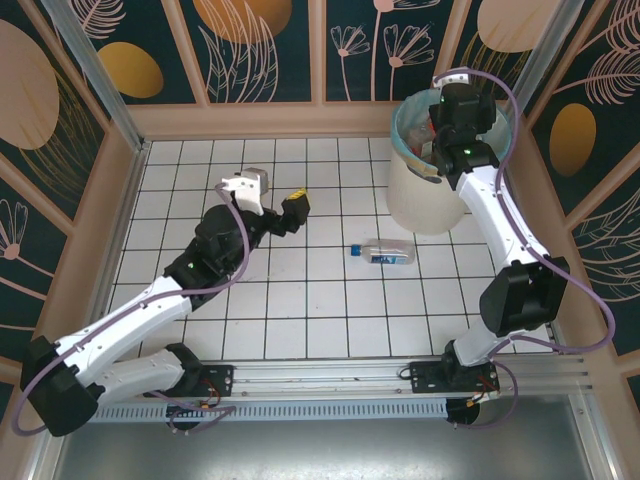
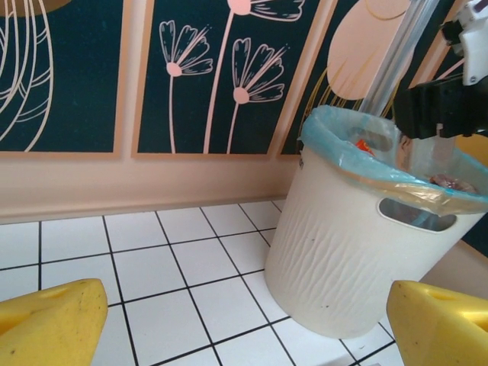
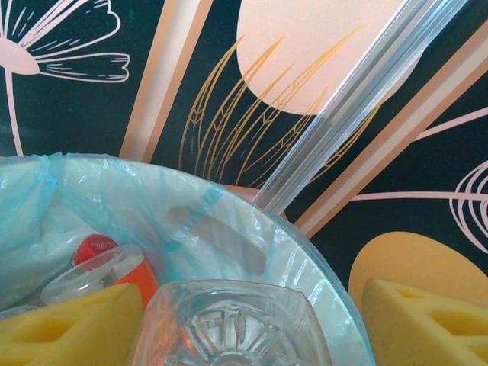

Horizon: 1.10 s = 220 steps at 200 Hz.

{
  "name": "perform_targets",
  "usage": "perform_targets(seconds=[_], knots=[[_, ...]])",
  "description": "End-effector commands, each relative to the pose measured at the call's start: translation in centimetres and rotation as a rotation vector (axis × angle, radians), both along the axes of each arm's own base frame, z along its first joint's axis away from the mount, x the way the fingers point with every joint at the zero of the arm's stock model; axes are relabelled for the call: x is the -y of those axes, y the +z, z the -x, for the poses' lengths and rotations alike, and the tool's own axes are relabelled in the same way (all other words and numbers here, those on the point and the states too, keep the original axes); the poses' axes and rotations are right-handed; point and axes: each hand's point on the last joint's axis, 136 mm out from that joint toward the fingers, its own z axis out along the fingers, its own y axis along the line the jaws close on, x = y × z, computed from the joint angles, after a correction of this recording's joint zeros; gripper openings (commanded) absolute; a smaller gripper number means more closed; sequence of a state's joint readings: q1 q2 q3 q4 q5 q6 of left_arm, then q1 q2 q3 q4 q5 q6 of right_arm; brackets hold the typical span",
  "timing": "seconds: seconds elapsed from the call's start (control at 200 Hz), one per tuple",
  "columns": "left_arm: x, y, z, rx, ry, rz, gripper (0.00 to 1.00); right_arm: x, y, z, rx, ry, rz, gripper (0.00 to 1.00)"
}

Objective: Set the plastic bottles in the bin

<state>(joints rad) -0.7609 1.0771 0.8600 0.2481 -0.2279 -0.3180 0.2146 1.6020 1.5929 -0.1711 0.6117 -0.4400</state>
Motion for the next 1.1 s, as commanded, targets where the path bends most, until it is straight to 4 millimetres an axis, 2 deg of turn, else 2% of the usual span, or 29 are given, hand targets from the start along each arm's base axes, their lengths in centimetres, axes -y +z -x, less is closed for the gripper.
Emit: perform_targets(seconds=[0.0,0.165,0.47,0.555,0.655,0.741,0.856,0.921,1.016,1.096], knots=[[-0.2,1.5,-1.0,0.010,0.046,-0.029,0.94,0.4,1.9,0.5,0.049,-0.001,-0.025,0.72],[-0.9,0.6,-1.2,-0.022,0.093,0.018,0.94,0.0,2.8,0.8,0.058,0.049,-0.096,0.64],[-2.9,-3.3,-2.3,-0.176,0.247,-0.023,0.94,-0.1,5.0,1.0,0.081,0.162,-0.305,0.57],[-3.2,-3.7,-2.3,-0.187,0.259,-0.020,0.95,0.4,4.8,0.8,0.076,0.162,-0.324,0.55],[-3.2,-3.9,-2.3,-0.192,0.262,-0.014,0.95,1.3,3.5,0.5,0.044,0.135,-0.334,0.53],[-3.2,-3.9,-2.2,-0.197,0.260,-0.009,0.95,1.9,3.1,0.7,0.042,0.101,-0.295,0.50],[-3.5,-3.8,-2.0,-0.198,0.264,0.002,0.95,3.3,3.7,1.2,0.059,0.019,-0.221,0.46],[-3.8,-4.1,-1.9,-0.200,0.273,0.004,0.95,3.7,3.9,1.4,0.064,-0.018,-0.178,0.46],[-4.1,-4.7,-1.8,-0.208,0.288,0.003,0.95,4.1,3.0,1.3,0.037,-0.054,-0.122,0.47],[-4.1,-5.0,-1.9,-0.217,0.291,0.003,0.95,3.9,2.1,1.1,0.020,-0.070,-0.080,0.53]])
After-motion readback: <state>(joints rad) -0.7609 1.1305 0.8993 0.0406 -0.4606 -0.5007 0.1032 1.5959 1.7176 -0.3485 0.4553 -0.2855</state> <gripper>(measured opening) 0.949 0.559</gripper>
